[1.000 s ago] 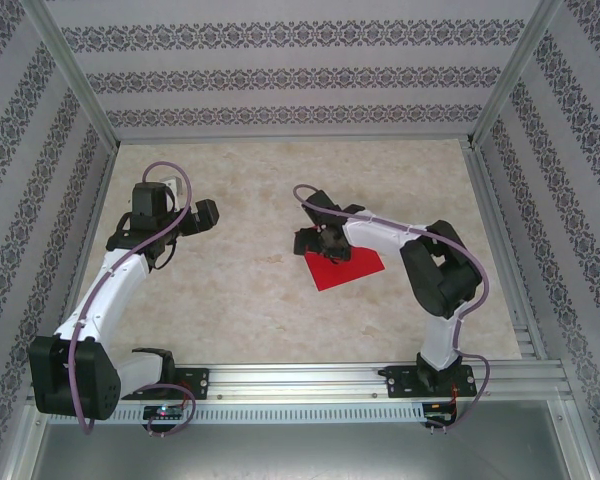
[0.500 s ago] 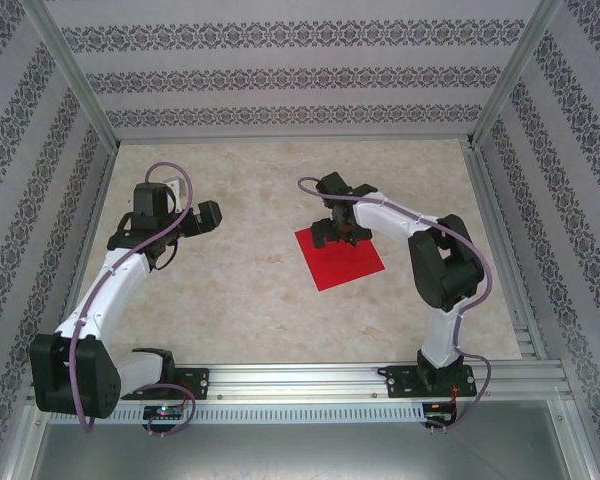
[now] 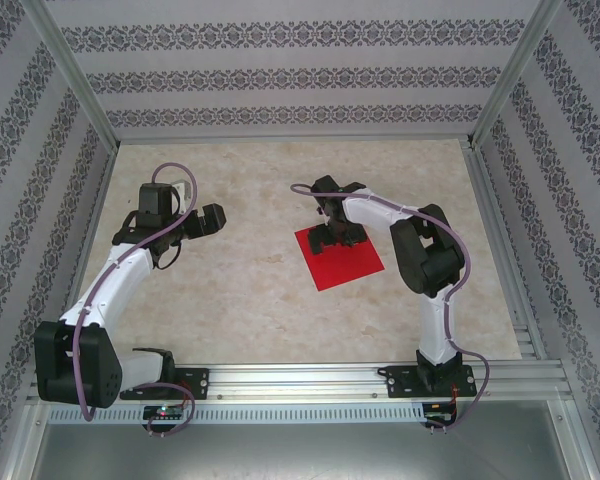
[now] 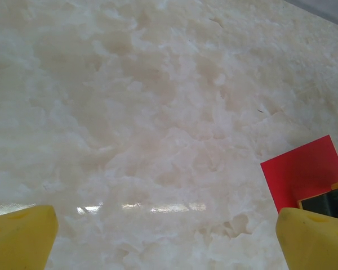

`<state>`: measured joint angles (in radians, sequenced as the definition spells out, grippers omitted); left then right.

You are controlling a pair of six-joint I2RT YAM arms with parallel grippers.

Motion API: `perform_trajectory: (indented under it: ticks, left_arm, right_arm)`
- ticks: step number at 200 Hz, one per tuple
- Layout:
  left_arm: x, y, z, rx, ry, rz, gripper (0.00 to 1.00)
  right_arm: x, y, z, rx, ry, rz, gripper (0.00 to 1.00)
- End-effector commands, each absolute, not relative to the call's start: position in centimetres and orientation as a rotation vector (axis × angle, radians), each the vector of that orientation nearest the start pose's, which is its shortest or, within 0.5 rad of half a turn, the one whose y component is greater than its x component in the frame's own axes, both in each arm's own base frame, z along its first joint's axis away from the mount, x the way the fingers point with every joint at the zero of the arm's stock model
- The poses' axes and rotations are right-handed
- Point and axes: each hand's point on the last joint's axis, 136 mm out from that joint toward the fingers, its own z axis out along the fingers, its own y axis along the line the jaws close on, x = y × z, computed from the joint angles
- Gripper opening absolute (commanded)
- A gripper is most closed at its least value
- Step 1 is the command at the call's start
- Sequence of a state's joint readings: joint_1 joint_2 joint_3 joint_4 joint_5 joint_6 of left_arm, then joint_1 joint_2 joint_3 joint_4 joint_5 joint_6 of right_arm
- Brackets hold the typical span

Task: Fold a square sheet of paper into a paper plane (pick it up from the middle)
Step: Fold the square sheet of paper in half at the center of the table.

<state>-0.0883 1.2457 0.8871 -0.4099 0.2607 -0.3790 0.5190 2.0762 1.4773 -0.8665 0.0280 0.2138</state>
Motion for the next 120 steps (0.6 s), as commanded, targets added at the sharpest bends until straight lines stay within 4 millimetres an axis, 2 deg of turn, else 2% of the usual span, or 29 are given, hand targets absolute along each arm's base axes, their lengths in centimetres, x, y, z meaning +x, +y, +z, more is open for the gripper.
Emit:
perform_trajectory:
  ticks: [1, 65, 93, 120]
  left_arm:
    - [35.8, -8.4, 17.7, -0.167, 2.333, -0.554, 1.0]
    - [35.9, -8.3, 17.4, -0.17, 2.343, -0.55, 1.0]
    - [35.9, -8.4, 17.4, -0.17, 2.345, -0.55, 1.0]
    - [35.9, -8.3, 17.3, -0.171, 2.348, -0.547, 1.0]
  right_arm:
    - [34.2, 19.0, -1.5, -0.485, 3.094, -0.018, 0.96]
    - [33.8, 18.7, -2.7, -0.462, 3.117, -0.014, 0.92]
    - [34.2, 18.3, -2.0, -0.441, 3.1, -0.019, 0.89]
    - [34.8, 18.8, -0.4, -0.418, 3.06, 0.025, 0.85]
